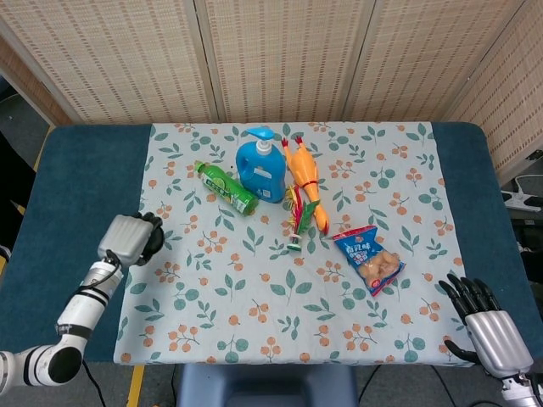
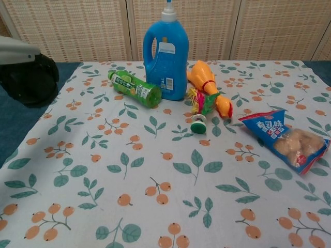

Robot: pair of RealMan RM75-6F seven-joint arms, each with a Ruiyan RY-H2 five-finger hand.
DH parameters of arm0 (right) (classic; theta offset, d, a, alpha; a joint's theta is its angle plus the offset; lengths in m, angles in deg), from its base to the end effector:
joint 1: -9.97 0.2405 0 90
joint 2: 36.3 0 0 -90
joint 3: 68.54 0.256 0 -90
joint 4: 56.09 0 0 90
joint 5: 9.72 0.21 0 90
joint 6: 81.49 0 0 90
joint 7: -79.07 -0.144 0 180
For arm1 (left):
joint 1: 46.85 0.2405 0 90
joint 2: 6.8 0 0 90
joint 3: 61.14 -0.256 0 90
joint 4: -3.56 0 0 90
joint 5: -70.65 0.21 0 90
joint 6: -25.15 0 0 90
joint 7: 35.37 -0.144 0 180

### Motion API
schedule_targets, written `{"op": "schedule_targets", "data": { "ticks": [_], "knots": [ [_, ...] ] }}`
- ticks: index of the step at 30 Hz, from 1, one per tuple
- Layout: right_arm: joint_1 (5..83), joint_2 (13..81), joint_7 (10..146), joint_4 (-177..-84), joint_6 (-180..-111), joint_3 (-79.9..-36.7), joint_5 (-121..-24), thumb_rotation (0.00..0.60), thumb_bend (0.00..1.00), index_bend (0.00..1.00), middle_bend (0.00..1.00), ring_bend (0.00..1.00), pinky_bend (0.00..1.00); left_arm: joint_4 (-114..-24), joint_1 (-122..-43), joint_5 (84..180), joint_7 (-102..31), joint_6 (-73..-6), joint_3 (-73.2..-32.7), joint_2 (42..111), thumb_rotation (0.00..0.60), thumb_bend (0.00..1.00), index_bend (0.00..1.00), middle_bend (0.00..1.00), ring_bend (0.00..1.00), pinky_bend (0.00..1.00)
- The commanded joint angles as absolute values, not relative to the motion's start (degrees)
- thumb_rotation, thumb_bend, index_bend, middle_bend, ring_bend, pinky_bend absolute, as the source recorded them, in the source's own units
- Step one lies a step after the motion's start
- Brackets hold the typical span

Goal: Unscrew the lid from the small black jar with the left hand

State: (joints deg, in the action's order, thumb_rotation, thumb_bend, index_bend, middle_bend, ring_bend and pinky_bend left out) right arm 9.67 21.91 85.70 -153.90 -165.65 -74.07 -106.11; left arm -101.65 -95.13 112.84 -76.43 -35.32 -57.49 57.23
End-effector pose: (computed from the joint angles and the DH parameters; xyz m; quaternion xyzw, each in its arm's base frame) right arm -0.3016 -0.1189 0.1528 0.6787 -0.3855 0.3113 0.5420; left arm -0.1703 0.3455 0.0993 -0.7553 -0.3068 -0.2148 0.5378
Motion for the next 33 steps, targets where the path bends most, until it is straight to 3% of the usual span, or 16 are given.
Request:
{"op": "schedule_targets", "data": {
  "ticks": [1,4,8,10,15,19,29,33],
  "knots": [
    [9.6,21.9,85.8,-153.9,-165.8,-74.0,-106.0,0.6,0.07,0.0,0.0,0.0,0.0,-113.5,-93.3,120.3,-69.5,-40.3,-52.8,49.6,0.6,0.67,0.79,0.76,0.64,0.84],
    [9.5,22.0,86.0,-153.9,-166.1,-73.8,-105.9,0.6,0.07,0.0,0.0,0.0,0.0,-120.7,-92.2,123.3,-65.7,-39.7,-51.3,43.4,0.6,0.67,0.79,0.76,0.64,0.84],
    [9.7,22.5,87.1,-153.8,-165.5,-73.4,-105.0,0.6,0.07,0.0,0.0,0.0,0.0,-122.9,-91.7,125.7,-64.4,-35.2,-53.3,42.0,0.6,0.67,0.79,0.76,0.64,0.84],
    [9.9,22.9,87.6,-153.8,-164.9,-73.3,-104.7,0.6,0.07,0.0,0.0,0.0,0.0,-120.4,-92.1,125.4,-64.9,-33.4,-54.6,44.2,0.6,0.67,0.79,0.76,0.64,0.84],
    [10.2,23.5,89.0,-153.9,-164.1,-73.2,-104.2,0.6,0.07,0.0,0.0,0.0,0.0,-103.6,-93.8,118.4,-70.0,-29.8,-58.9,56.7,0.6,0.67,0.79,0.76,0.64,0.85],
    [9.1,25.9,94.7,-153.1,-166.2,-71.6,-102.2,0.6,0.07,0.0,0.0,0.0,0.0,-93.6,-93.9,115.4,-73.3,-30.7,-60.7,64.3,0.6,0.67,0.8,0.76,0.64,0.85],
    [9.1,25.5,93.7,-153.6,-166.0,-72.4,-103.3,0.6,0.07,0.0,0.0,0.0,0.0,-99.1,-92.6,121.4,-71.5,-32.2,-61.1,63.7,0.6,0.68,0.79,0.76,0.64,0.84],
    [9.1,25.2,93.3,-153.7,-165.9,-72.6,-103.7,0.6,0.07,0.0,0.0,0.0,0.0,-96.3,-93.1,121.1,-74.4,-31.6,-62.3,66.2,0.6,0.68,0.79,0.76,0.64,0.83]
  ]
}}
